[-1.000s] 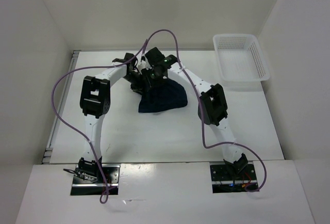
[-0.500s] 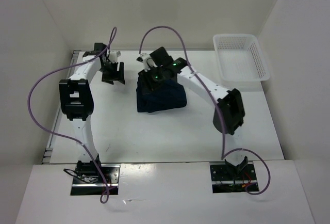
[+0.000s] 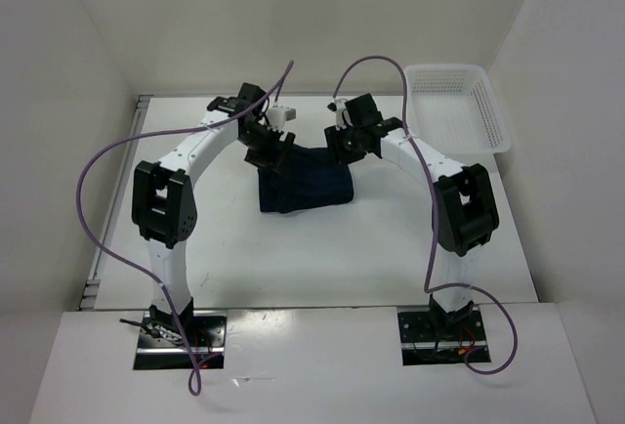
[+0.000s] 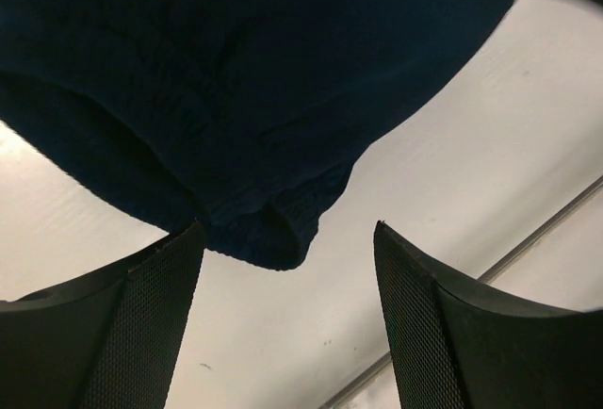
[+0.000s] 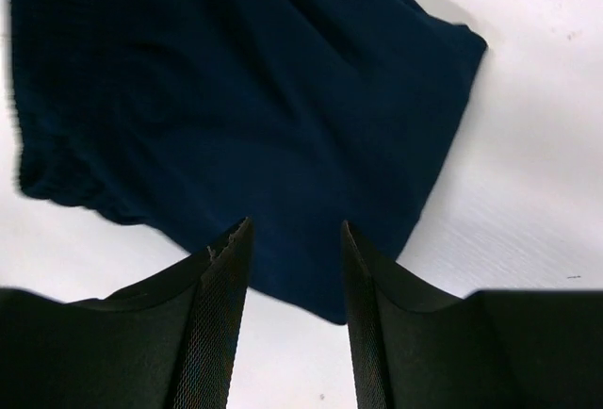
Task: Fold and stack the shorts
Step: Fold the shorts
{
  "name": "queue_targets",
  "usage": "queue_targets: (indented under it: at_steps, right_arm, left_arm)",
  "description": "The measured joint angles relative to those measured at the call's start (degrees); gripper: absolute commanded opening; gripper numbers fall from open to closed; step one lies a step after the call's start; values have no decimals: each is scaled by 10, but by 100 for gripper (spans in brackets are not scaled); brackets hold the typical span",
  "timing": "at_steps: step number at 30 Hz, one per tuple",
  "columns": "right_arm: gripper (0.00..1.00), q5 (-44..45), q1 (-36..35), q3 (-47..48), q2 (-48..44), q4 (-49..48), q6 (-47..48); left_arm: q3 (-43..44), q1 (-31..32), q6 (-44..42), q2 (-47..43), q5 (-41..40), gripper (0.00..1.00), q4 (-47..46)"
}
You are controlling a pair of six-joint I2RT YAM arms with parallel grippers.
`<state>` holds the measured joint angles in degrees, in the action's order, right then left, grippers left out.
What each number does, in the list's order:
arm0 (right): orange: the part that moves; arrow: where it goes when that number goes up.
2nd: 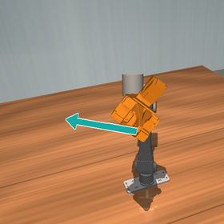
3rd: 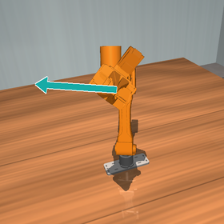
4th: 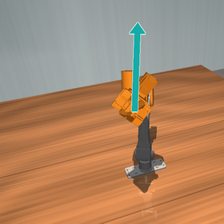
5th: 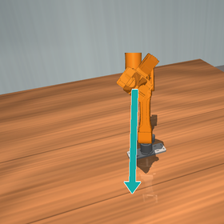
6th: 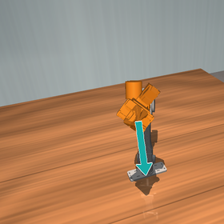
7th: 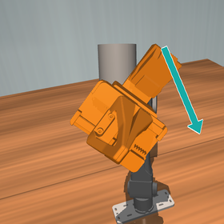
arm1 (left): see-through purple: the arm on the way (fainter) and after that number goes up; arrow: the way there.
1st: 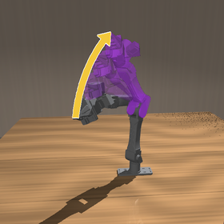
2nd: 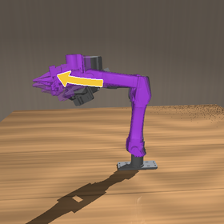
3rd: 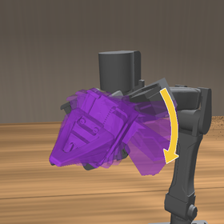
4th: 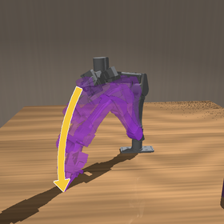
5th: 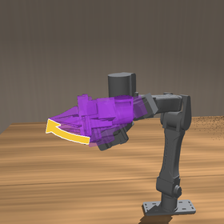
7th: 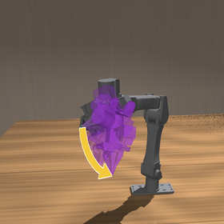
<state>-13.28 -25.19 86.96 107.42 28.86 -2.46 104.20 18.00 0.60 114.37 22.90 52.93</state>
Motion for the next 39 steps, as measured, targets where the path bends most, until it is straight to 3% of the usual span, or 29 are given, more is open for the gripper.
queue_targets:
  at_steps: [12, 18, 20, 24, 25, 29, 35, 39]
  right_arm:
    - [48, 4, 10, -25, 19, -33, 5]
    - [48, 5, 12, -41, 19, -35, 7]
    - [48, 4, 12, -41, 19, -36, 8]
    - [48, 5, 12, -41, 19, -38, 9]
    - [48, 5, 12, -41, 19, -39, 9]
    - [46, 7, 13, -53, 19, -49, 10]
    - [45, 22, 14, -84, 19, -53, 15]
    - [44, 24, 14, -88, 19, -55, 21]
  left_arm:
    - [-15, 1, -3, 44, -29, 81, 12]
    - [-14, 1, -3, 83, 6, 72, 11]
    - [-12, 1, -3, 104, 10, 67, 12]
    - [-4, 0, -3, 126, 15, 37, 17]
    - [-1, 0, -4, 127, 17, 23, 19]
    - [11, 0, -3, 127, 22, 3, 21]
    - [27, -2, -4, 127, 22, 0, 34]
    - [70, -8, -3, 125, 29, 5, 60]
